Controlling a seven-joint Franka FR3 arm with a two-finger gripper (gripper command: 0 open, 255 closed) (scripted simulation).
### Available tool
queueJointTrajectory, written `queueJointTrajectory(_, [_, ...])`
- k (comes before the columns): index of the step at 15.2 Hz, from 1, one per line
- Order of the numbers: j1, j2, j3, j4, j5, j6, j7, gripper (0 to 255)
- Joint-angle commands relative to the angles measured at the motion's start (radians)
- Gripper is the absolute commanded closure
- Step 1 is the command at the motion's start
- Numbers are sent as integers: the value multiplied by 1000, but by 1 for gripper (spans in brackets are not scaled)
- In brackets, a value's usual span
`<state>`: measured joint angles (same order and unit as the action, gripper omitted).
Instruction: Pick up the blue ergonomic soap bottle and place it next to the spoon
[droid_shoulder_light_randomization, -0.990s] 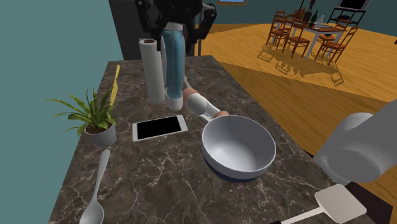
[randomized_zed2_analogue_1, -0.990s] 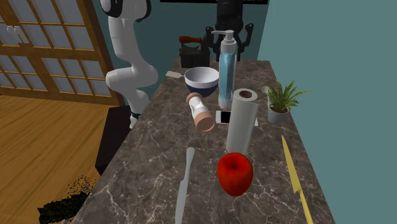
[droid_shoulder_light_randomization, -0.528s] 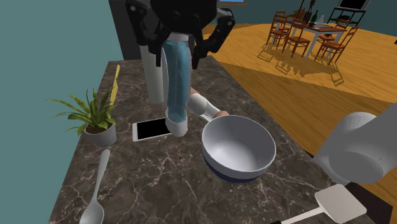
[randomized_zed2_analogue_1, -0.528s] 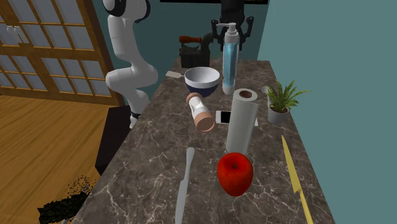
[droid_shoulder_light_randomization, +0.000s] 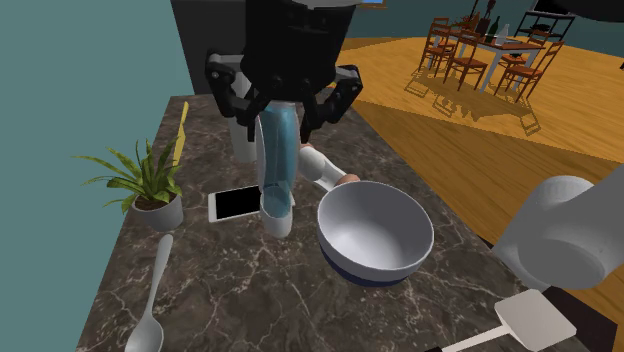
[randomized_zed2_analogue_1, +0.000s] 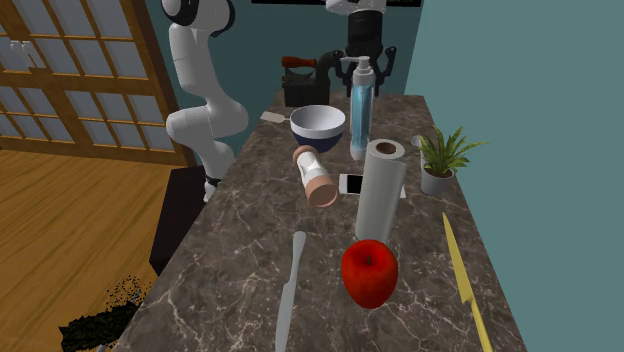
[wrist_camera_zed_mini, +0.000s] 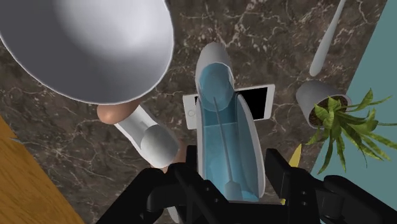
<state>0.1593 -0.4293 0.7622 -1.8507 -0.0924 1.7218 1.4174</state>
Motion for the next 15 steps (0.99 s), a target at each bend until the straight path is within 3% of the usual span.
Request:
queueJointTrajectory(1, [6,-11,-1,-38,6,28,5,255])
queueJointTrajectory(5, [15,-24,-1,-102,13,80,15,255])
queueJointTrajectory(13, [14,-24,-1,-102,13,80,15,255])
queueJointTrajectory(14, [14,-24,-1,-102,13,80,15,0])
queueJointTrajectory(15, [14,-24,-1,-102,13,80,15,0])
